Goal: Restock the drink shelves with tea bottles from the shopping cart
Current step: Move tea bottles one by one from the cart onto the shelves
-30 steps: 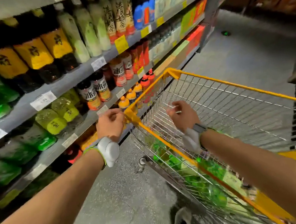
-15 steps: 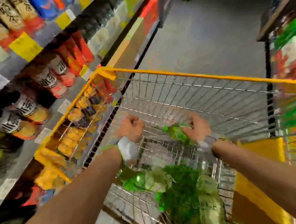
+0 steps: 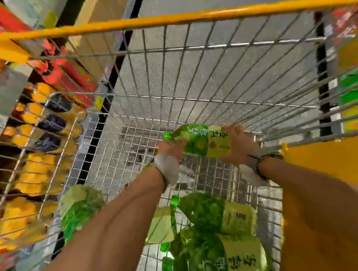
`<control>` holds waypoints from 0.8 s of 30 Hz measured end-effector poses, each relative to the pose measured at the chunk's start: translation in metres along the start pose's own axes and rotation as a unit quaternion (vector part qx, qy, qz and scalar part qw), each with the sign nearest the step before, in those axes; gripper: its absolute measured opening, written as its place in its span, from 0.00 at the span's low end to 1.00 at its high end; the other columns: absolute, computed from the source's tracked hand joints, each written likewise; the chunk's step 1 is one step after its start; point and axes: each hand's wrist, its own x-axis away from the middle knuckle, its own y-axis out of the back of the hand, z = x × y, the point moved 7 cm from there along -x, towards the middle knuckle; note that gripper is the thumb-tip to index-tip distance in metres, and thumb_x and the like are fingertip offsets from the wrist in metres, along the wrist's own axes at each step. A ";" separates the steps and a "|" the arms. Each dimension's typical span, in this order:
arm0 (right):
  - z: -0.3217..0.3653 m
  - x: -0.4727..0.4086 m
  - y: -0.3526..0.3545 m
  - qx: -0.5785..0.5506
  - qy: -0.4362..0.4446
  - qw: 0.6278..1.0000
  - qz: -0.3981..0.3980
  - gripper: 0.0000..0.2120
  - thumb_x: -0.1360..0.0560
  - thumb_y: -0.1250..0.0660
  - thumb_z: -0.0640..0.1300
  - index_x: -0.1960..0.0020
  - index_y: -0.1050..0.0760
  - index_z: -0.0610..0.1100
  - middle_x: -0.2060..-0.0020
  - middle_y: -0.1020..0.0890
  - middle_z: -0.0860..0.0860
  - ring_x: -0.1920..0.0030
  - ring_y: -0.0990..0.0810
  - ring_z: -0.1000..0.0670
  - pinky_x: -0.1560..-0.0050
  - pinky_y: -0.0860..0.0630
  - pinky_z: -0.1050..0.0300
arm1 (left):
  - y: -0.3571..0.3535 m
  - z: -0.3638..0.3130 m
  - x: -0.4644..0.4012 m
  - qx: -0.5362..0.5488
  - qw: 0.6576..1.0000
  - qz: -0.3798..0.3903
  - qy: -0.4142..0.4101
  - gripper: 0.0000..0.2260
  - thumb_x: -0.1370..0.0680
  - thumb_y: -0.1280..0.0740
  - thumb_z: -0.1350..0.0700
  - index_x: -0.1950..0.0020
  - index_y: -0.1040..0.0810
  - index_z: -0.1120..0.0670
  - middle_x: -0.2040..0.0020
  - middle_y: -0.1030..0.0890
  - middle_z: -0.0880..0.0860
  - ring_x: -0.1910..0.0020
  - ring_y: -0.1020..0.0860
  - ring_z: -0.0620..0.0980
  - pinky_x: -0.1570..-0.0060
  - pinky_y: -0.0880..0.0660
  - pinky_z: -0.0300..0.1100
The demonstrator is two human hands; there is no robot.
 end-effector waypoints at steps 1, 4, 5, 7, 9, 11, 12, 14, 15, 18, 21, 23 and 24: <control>-0.003 -0.006 -0.006 0.004 0.002 1.000 0.002 0.46 0.32 0.26 0.54 0.24 0.50 0.48 0.26 0.44 0.44 0.33 0.30 0.38 0.38 0.26 0.45 | -0.004 0.002 -0.005 0.016 1.000 0.003 0.009 0.32 0.31 0.27 0.45 0.32 0.31 0.59 0.36 0.24 0.57 0.42 0.23 0.55 0.38 0.25 0.53; -0.007 -0.018 -0.016 -0.004 0.012 1.000 0.011 0.48 0.32 0.27 0.54 0.23 0.54 0.50 0.24 0.50 0.48 0.28 0.37 0.38 0.34 0.30 0.43 | -0.012 0.005 -0.020 -0.041 0.999 -0.009 -0.015 0.48 0.47 0.30 0.30 0.33 0.28 0.56 0.37 0.22 0.57 0.42 0.21 0.57 0.40 0.24 0.53; -0.009 -0.024 -0.020 -0.009 0.013 1.000 0.009 0.48 0.32 0.27 0.54 0.24 0.54 0.50 0.24 0.50 0.48 0.29 0.37 0.37 0.34 0.31 0.43 | -0.016 0.010 -0.026 -0.091 0.996 0.004 -0.013 0.54 0.50 0.34 0.25 0.32 0.29 0.54 0.36 0.23 0.56 0.40 0.22 0.56 0.37 0.26 0.52; -0.008 -0.031 -0.024 -0.004 0.010 1.000 0.009 0.49 0.32 0.26 0.53 0.24 0.55 0.50 0.25 0.49 0.49 0.31 0.34 0.36 0.35 0.30 0.43 | -0.023 0.009 -0.031 -0.213 0.976 0.024 -0.039 0.62 0.53 0.46 0.15 0.28 0.33 0.52 0.32 0.26 0.54 0.35 0.26 0.56 0.32 0.31 0.49; -0.007 -0.039 -0.027 0.012 0.005 1.000 0.012 0.52 0.34 0.25 0.53 0.24 0.57 0.52 0.25 0.50 0.49 0.32 0.33 0.35 0.34 0.31 0.42 | -0.026 0.014 -0.045 -0.156 0.986 0.025 -0.056 0.66 0.57 0.43 0.15 0.28 0.34 0.54 0.30 0.28 0.57 0.33 0.27 0.57 0.32 0.32 0.51; -0.010 -0.044 -0.029 0.021 -0.003 1.000 0.009 0.54 0.36 0.24 0.55 0.24 0.58 0.54 0.25 0.50 0.49 0.32 0.33 0.34 0.35 0.29 0.41 | -0.024 0.023 -0.063 -0.079 0.995 0.004 -0.059 0.59 0.52 0.31 0.22 0.30 0.31 0.56 0.32 0.26 0.58 0.36 0.25 0.58 0.34 0.29 0.52; -0.009 -0.043 -0.029 0.026 0.000 1.000 0.002 0.53 0.36 0.25 0.56 0.24 0.58 0.55 0.26 0.48 0.49 0.33 0.32 0.33 0.37 0.28 0.42 | -0.024 0.036 -0.082 -0.038 0.998 0.000 -0.058 0.58 0.53 0.29 0.23 0.32 0.30 0.56 0.34 0.24 0.58 0.38 0.23 0.58 0.36 0.27 0.54; -0.007 -0.040 -0.029 0.039 0.001 0.999 -0.019 0.50 0.35 0.26 0.56 0.25 0.56 0.53 0.28 0.45 0.48 0.37 0.29 0.35 0.42 0.27 0.45 | -0.022 0.033 -0.067 0.033 0.998 -0.017 -0.053 0.58 0.58 0.28 0.24 0.36 0.28 0.56 0.39 0.21 0.58 0.42 0.20 0.57 0.40 0.24 0.56; -0.006 -0.037 -0.027 0.049 0.004 0.998 -0.031 0.49 0.34 0.27 0.56 0.25 0.55 0.53 0.28 0.44 0.48 0.39 0.27 0.36 0.45 0.26 0.46 | -0.021 0.029 -0.059 0.052 0.997 -0.018 -0.054 0.55 0.56 0.26 0.25 0.37 0.26 0.55 0.41 0.19 0.57 0.45 0.19 0.56 0.42 0.23 0.55; 0.000 -0.025 -0.028 0.063 0.019 0.997 -0.043 0.48 0.35 0.27 0.59 0.26 0.53 0.52 0.29 0.41 0.48 0.43 0.24 0.38 0.49 0.23 0.48 | -0.017 0.022 -0.029 0.083 0.996 0.010 -0.036 0.47 0.47 0.21 0.34 0.35 0.27 0.57 0.44 0.18 0.55 0.54 0.17 0.52 0.47 0.20 0.49; 0.006 -0.009 -0.032 0.050 0.031 0.997 -0.044 0.48 0.37 0.26 0.58 0.28 0.51 0.54 0.31 0.38 0.48 0.47 0.22 0.39 0.53 0.20 0.45 | -0.010 0.027 -0.020 0.095 0.995 0.022 -0.034 0.56 0.50 0.20 0.35 0.28 0.34 0.57 0.39 0.21 0.58 0.54 0.17 0.52 0.48 0.19 0.51; 0.014 0.004 -0.032 0.050 0.031 0.998 -0.038 0.46 0.37 0.25 0.57 0.29 0.50 0.53 0.33 0.36 0.48 0.48 0.22 0.41 0.55 0.19 0.44 | 0.002 0.039 -0.025 0.079 0.996 0.000 -0.043 0.60 0.57 0.22 0.30 0.30 0.31 0.56 0.39 0.21 0.58 0.49 0.18 0.55 0.47 0.20 0.53; 0.019 0.011 -0.029 0.056 0.030 0.997 -0.031 0.46 0.37 0.26 0.57 0.28 0.49 0.52 0.33 0.37 0.49 0.48 0.22 0.41 0.55 0.19 0.45 | 0.008 0.041 -0.021 0.071 0.997 -0.006 -0.040 0.62 0.61 0.24 0.28 0.32 0.29 0.56 0.39 0.21 0.58 0.47 0.19 0.57 0.46 0.21 0.54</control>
